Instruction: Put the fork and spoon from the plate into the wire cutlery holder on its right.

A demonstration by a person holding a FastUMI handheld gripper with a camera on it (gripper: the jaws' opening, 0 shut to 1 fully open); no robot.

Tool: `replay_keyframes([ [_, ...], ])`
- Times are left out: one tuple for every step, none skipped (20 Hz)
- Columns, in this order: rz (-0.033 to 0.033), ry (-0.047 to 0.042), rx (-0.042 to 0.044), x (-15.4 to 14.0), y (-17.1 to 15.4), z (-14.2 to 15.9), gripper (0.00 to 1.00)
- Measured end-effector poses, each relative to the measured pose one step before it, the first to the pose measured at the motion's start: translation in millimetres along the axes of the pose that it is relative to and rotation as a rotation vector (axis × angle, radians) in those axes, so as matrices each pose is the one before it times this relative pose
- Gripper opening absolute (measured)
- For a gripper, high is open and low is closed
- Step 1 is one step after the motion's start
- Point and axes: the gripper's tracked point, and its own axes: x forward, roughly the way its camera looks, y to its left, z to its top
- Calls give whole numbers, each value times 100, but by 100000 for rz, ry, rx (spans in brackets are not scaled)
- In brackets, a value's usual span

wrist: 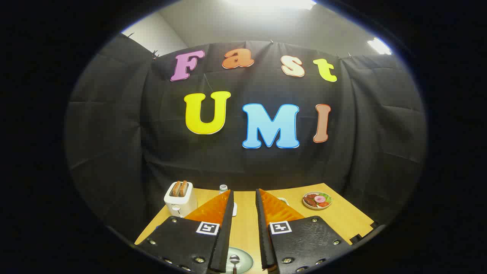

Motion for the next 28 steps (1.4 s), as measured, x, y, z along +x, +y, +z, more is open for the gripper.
replay_keyframes([
  [-9, 204, 390, 56, -72, -109, 34],
  [-131, 77, 430, 10, -90, 58, 34],
  [15, -106, 278, 55, -25, -85, 34],
  [189, -93, 123, 94, -31, 142, 34],
  [74, -173, -198, 48, -11, 2, 34],
  [-69, -249, -258, 17, -90, 132, 34],
  [109, 48, -163, 19, -36, -69, 34],
  [240, 46, 85, -11, 19, 13, 34],
  [232, 189, 174, -18, 46, -135, 34],
  [123, 270, 99, -15, -31, -53, 34],
  [14, 581, 35, 25, -103, -306, 34],
  [274, 648, 63, -29, 13, -154, 34],
  [229, 717, 138, 62, -5, -360, 34],
  [12, 732, 9, 17, -41, -213, 34],
  [97, 923, 68, 111, 17, -516, 34],
  [279, 1354, 133, 30, 56, -461, 34],
  [470, 1602, 83, 83, 71, -801, 34],
  [54, 1877, -7, 124, 11, -765, 34],
  [70, 2403, -27, 253, -69, -1079, 34],
  [415, 2474, 127, 218, 101, -1072, 34],
  [1025, 2994, 302, 298, 272, -1458, 34],
  [1095, 3211, 219, 319, 327, -1420, 34],
  [320, 3044, -145, 340, 62, -1637, 34],
  [-340, 3260, -692, 239, -50, -1546, 34],
  [-549, 3197, -802, 334, -15, -1725, 34],
  [22, 3518, -405, 362, 89, -1568, 34],
  [12, 3828, -54, 539, 230, -1739, 34],
  [477, 3737, -175, 453, 176, -1495, 34],
])
